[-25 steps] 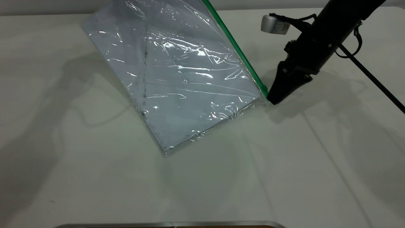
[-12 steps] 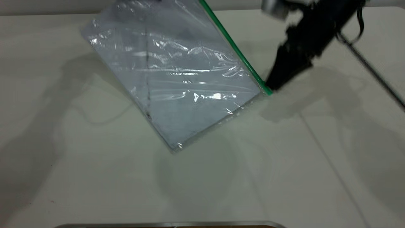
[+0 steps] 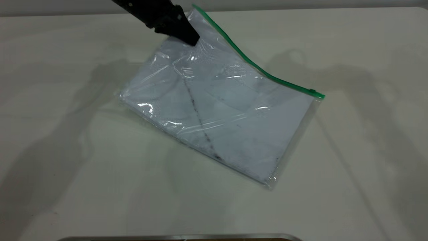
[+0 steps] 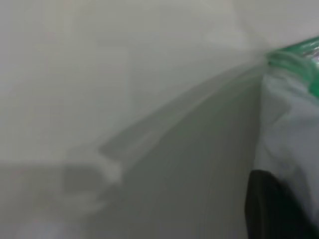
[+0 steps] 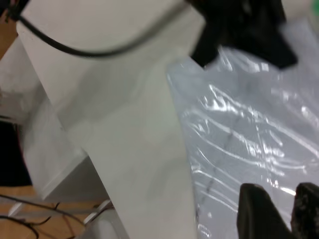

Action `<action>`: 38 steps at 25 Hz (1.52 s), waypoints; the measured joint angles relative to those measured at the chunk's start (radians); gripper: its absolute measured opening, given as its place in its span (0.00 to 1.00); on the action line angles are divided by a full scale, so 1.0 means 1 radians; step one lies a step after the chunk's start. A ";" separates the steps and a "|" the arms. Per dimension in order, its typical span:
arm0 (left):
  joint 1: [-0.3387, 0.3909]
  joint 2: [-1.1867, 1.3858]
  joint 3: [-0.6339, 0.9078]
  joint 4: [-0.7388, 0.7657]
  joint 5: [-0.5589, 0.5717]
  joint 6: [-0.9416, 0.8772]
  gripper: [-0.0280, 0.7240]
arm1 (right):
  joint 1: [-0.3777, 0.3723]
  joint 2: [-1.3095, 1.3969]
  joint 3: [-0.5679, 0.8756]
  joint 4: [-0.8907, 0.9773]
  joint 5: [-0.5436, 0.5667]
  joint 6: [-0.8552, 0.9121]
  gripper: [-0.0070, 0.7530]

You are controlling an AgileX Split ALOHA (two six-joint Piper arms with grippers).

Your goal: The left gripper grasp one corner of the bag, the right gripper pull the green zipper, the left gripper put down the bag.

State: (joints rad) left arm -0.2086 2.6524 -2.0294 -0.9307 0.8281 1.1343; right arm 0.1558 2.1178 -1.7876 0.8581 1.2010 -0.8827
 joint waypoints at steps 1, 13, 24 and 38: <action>0.003 0.000 0.000 0.003 0.000 -0.020 0.27 | 0.000 -0.028 0.000 -0.005 0.002 0.014 0.29; 0.154 -0.191 0.000 0.009 0.293 -0.288 0.86 | 0.000 -0.451 0.000 -0.117 0.034 0.181 0.30; 0.211 -0.637 0.000 0.246 0.340 -0.628 0.73 | 0.000 -0.853 0.198 -0.358 0.034 0.451 0.31; 0.210 -1.189 0.105 0.566 0.340 -0.863 0.73 | 0.000 -1.351 0.862 -0.685 0.034 0.635 0.32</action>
State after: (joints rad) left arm 0.0012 1.4632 -1.9248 -0.3646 1.1676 0.2717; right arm 0.1558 0.7665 -0.9253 0.1733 1.2346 -0.2482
